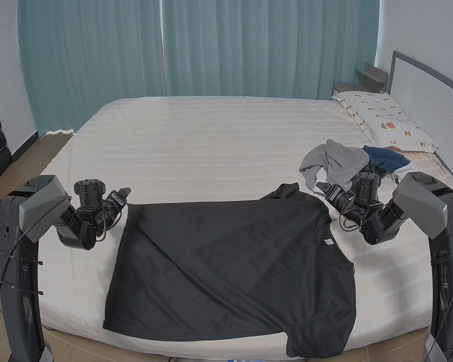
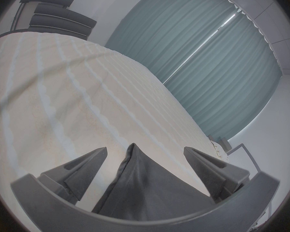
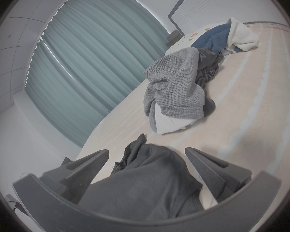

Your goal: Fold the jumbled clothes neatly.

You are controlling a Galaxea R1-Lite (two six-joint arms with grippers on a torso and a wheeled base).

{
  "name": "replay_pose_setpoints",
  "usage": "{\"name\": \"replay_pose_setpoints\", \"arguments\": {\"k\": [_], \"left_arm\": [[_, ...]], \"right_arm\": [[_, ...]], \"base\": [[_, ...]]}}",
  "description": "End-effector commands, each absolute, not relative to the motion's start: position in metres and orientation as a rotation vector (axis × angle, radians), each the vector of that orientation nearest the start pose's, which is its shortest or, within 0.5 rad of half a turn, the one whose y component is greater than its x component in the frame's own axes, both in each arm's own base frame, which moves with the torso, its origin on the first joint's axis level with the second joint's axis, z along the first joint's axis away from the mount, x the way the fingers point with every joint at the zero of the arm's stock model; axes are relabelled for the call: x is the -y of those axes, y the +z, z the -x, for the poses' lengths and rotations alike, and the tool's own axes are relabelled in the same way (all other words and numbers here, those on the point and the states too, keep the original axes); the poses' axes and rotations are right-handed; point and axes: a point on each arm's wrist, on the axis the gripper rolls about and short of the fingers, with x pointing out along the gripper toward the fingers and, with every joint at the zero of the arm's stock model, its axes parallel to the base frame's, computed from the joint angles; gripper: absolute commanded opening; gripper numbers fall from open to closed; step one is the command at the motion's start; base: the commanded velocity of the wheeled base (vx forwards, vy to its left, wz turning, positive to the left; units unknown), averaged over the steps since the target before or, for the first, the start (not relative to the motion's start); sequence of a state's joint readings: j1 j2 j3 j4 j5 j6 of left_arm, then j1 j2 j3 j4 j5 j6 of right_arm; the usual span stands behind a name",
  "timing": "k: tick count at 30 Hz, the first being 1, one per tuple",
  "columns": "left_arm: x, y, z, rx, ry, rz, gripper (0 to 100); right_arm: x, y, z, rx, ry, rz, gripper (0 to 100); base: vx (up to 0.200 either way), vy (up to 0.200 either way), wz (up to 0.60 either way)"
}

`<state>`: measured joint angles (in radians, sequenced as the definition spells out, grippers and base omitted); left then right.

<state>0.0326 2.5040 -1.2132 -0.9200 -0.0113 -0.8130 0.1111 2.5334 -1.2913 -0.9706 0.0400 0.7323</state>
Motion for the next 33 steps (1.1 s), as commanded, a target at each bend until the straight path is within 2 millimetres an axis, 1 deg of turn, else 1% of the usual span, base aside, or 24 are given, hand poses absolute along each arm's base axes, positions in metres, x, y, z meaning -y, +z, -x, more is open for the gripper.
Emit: {"name": "replay_pose_setpoints", "arguments": {"k": [1,3,6,7,8,10,12,13,15,17,19,22,23,26,27,30,33], "left_arm": [[-0.015,0.041,-0.437,-0.308,0.114,0.828,100],[-0.011,0.046,-0.429,-0.322,0.109,0.827,100],[-0.007,0.044,-0.403,-0.38,0.123,0.824,100],[-0.007,0.044,-0.403,-0.38,0.123,0.824,100],[-0.006,0.043,-0.384,-0.427,0.134,0.828,100],[-0.004,0.04,-0.361,-0.487,0.138,0.842,100],[-0.002,0.039,-0.34,-0.534,0.129,0.873,100],[-0.002,0.039,-0.333,-0.546,0.122,0.885,100],[-0.001,0.039,-0.313,-0.574,0.106,0.91,100],[0.0,0.037,-0.299,-0.597,0.104,0.917,100],[0.0,0.03,-0.285,-0.63,0.115,0.916,100],[0.001,0.021,-0.273,-0.663,0.125,0.914,100],[0.001,0.021,-0.273,-0.665,0.126,0.914,100],[0.001,0.01,-0.268,-0.704,0.125,0.906,100],[0.002,0.006,-0.267,-0.714,0.124,0.894,100],[0.002,-0.006,-0.258,-0.778,0.115,0.81,100],[0.002,-0.018,-0.252,-0.826,0.093,0.712,100]], "right_arm": [[-0.05,0.045,-0.427,-0.345,0.068,-0.717,100],[-0.048,0.044,-0.406,-0.386,0.065,-0.716,100],[-0.046,0.047,-0.378,-0.431,0.053,-0.721,100],[-0.046,0.047,-0.378,-0.431,0.053,-0.721,100],[-0.046,0.05,-0.359,-0.454,0.05,-0.718,100],[-0.05,0.054,-0.337,-0.481,0.064,-0.715,100],[-0.053,0.057,-0.319,-0.507,0.086,-0.714,100],[-0.054,0.057,-0.314,-0.522,0.097,-0.714,100],[-0.054,0.052,-0.301,-0.57,0.12,-0.716,100],[-0.054,0.046,-0.294,-0.614,0.132,-0.725,100],[-0.054,0.04,-0.289,-0.657,0.138,-0.762,100],[-0.054,0.036,-0.286,-0.693,0.135,-0.814,100],[-0.054,0.036,-0.286,-0.693,0.135,-0.815,100],[-0.052,0.034,-0.282,-0.69,0.134,-0.818,100],[-0.052,0.032,-0.28,-0.693,0.133,-0.818,100],[-0.051,0.026,-0.276,-0.692,0.129,-0.81,100],[-0.049,0.024,-0.274,-0.676,0.141,-0.817,100]], "base": [[0.0,0.0,0.0],[0.0,0.0,0.0],[0.0,0.0,0.0],[0.0,0.0,0.0],[0.0,0.0,0.0],[-0.2,0.0,0.0],[-0.2,0.0,0.0],[-0.2,0.0,0.0],[-0.2,0.0,0.0],[-0.2,0.0,0.0],[-0.2,0.0,0.0],[-0.2,0.0,0.0],[-0.2,0.0,0.0],[-0.2,0.0,0.0],[0.0,0.0,0.0],[0.0,0.0,0.0],[0.0,0.0,0.0]]}}
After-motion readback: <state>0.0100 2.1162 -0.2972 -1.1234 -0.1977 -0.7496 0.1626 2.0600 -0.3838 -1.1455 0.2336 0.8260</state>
